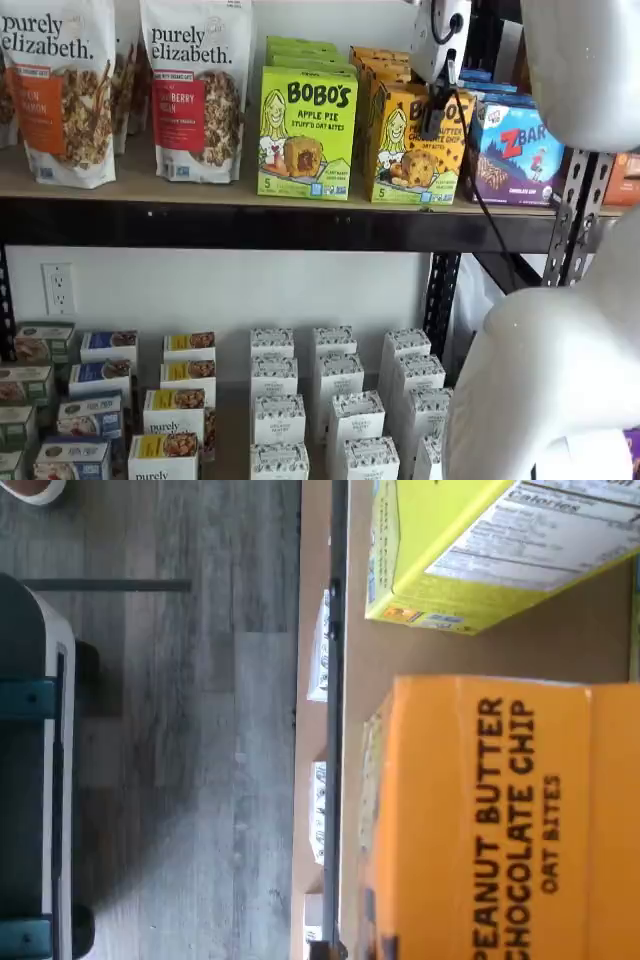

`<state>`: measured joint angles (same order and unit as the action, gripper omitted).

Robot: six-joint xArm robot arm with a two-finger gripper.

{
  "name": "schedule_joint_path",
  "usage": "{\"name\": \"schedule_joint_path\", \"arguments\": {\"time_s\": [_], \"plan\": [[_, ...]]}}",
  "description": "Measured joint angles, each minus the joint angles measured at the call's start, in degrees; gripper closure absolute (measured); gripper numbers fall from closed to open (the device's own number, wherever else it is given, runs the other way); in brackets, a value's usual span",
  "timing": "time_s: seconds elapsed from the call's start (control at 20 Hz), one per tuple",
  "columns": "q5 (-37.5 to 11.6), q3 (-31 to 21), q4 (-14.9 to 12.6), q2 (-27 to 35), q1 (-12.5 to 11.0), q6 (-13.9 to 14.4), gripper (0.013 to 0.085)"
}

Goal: Pick up the orange box on the top shelf, the fifth box from the left

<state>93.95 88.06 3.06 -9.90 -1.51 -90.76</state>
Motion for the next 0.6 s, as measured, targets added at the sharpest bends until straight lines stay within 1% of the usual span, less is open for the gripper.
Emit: {"name": "schedule_joint_path", "arguments": {"time_s": [0.6], "plan": [[-0.8,-0.34,0.56,-0.33,-0.26,-0.19,0.045]]}}
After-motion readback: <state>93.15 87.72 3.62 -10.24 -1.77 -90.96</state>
